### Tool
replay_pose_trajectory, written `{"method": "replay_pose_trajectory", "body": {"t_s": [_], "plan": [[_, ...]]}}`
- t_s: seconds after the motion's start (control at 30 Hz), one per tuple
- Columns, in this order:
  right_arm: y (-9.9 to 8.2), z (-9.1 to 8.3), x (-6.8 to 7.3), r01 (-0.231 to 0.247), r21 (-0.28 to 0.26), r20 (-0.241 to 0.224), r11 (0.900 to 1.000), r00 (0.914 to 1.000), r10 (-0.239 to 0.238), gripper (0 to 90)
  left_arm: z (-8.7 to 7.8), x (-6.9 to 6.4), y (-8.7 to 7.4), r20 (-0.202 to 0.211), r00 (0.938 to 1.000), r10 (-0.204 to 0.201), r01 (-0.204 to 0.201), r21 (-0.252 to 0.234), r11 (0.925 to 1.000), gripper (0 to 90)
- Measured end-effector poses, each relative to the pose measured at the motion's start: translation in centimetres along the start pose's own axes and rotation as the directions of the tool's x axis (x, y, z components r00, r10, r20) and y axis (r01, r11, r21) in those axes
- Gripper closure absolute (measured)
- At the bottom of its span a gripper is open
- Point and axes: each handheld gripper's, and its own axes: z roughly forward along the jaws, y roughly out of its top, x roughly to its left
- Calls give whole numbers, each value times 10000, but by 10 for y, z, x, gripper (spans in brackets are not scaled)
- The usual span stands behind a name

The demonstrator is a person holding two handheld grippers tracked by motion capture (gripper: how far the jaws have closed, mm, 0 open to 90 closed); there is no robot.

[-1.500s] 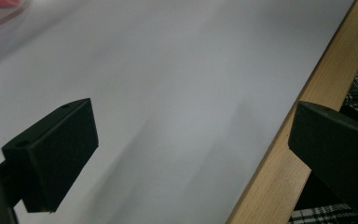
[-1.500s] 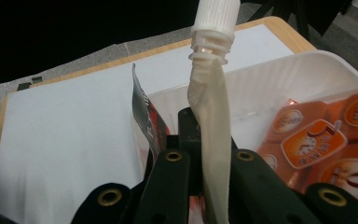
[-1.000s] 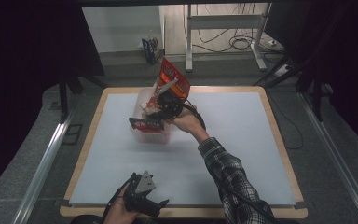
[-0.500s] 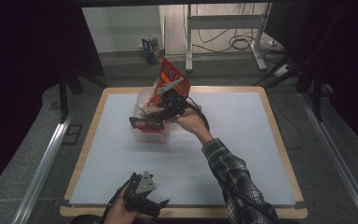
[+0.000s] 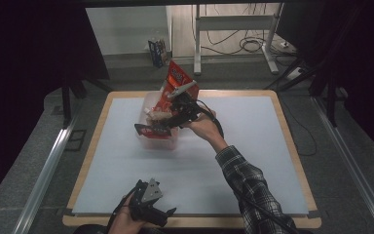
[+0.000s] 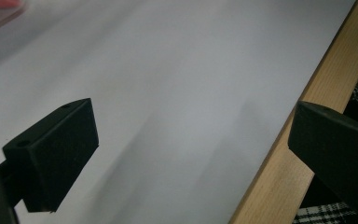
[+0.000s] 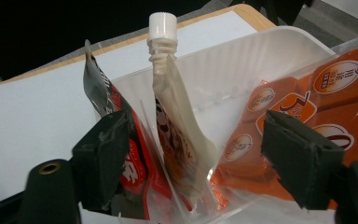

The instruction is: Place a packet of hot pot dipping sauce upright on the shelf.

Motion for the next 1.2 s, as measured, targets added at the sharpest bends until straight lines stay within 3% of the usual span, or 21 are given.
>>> {"method": "replay_pose_trajectory", "body": {"t_s": [0.53, 1.2], "plan": [[-4, -23, 0, -98, -336, 105, 9994, 9999, 101, 152, 0, 0, 0, -11, 10000, 28, -28, 16, 10000, 15], [-29, -46, 3, -278, -363, 477, 9990, 9984, 295, 90, 1, -1, 0, -35, 9999, 97, -96, 52, 9999, 15]]}}
